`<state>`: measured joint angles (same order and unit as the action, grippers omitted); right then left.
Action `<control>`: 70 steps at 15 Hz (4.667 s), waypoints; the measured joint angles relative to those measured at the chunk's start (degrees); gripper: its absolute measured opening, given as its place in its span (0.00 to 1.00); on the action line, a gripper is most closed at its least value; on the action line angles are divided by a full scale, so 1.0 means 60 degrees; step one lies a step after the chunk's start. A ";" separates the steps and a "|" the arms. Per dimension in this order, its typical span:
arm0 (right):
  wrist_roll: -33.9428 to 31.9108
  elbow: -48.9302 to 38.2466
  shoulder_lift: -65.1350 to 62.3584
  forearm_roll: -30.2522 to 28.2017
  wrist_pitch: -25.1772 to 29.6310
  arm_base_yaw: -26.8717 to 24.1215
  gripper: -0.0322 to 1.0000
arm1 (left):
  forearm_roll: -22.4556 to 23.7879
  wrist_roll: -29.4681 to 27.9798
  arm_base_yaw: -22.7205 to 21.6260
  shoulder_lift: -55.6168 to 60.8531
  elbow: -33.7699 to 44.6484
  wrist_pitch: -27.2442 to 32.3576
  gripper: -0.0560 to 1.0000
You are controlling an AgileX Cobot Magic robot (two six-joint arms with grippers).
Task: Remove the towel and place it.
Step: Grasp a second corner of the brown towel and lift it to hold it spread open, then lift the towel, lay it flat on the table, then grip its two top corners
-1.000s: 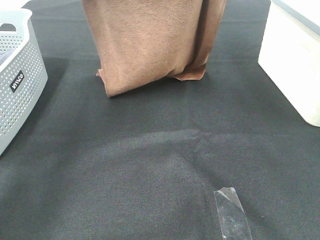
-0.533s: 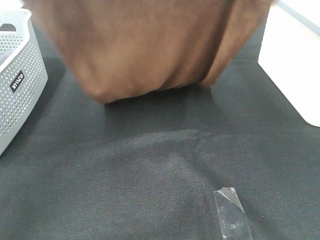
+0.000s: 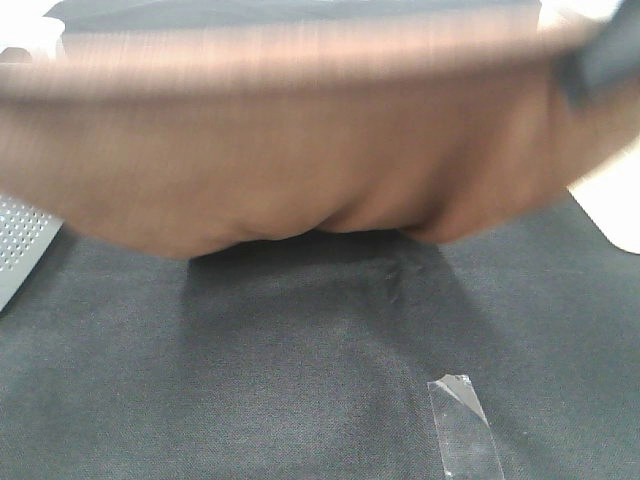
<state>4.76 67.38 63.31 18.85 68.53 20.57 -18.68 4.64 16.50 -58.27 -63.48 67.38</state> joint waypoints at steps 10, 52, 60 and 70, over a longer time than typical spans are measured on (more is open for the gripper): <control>-0.0401 -0.2989 -0.1528 0.0592 -0.0105 0.0029 0.03 | -0.0907 0.0239 0.0000 0.1442 0.2865 -0.0067 0.05; 0.1518 -0.6226 0.3858 0.1690 -0.0592 -0.0076 0.03 | -0.1318 0.0115 0.2378 -0.3753 0.5166 -0.0153 0.05; 0.1728 -0.6217 0.4612 0.1537 -0.1767 -0.0076 0.09 | -0.1375 0.0038 0.2406 -0.5443 0.4498 -0.0411 0.05; 0.2082 -0.6217 0.4612 0.1881 -0.2139 -0.0105 0.70 | -0.1948 -0.0630 0.4078 -0.5768 0.4431 -0.1709 0.72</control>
<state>17.25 30.08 90.99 30.14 55.69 19.94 -30.37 0.86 40.97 -92.88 -36.90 57.12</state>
